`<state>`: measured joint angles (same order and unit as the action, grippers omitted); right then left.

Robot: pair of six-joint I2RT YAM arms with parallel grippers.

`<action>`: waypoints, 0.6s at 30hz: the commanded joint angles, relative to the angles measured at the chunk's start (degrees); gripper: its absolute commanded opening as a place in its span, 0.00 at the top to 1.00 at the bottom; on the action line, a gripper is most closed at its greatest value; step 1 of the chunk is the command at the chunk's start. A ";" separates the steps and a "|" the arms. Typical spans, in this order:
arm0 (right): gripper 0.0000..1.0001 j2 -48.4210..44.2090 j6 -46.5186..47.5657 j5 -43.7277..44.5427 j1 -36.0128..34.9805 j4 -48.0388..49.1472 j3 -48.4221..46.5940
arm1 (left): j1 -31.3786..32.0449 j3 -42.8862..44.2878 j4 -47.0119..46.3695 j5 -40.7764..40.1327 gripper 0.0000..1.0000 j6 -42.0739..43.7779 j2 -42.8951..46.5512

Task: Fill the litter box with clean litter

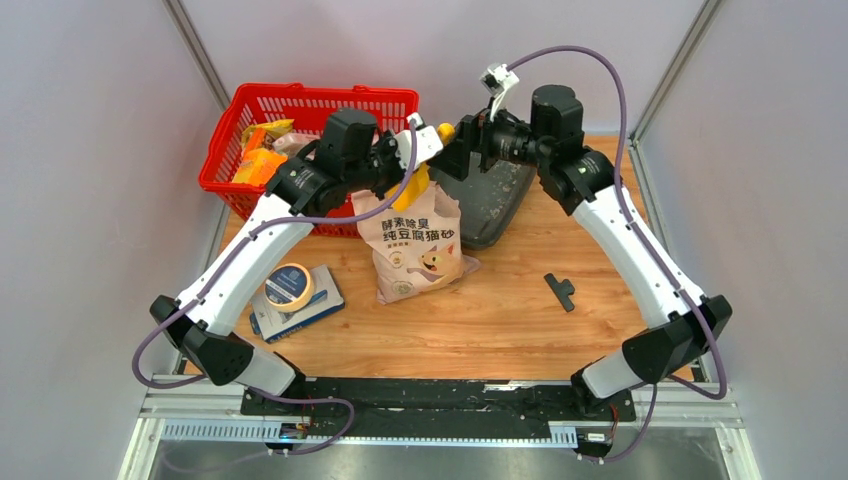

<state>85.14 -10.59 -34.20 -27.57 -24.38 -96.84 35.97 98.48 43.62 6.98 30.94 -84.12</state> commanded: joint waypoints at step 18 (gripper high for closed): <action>0.94 4.25 -4.62 3.62 -2.75 5.75 -5.47 | 0.33 0.84 -3.10 -1.80 1.00 -5.80 2.11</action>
<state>91.50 -16.58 -32.51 -31.42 -19.84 -102.08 36.01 98.48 43.79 5.43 26.70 -84.12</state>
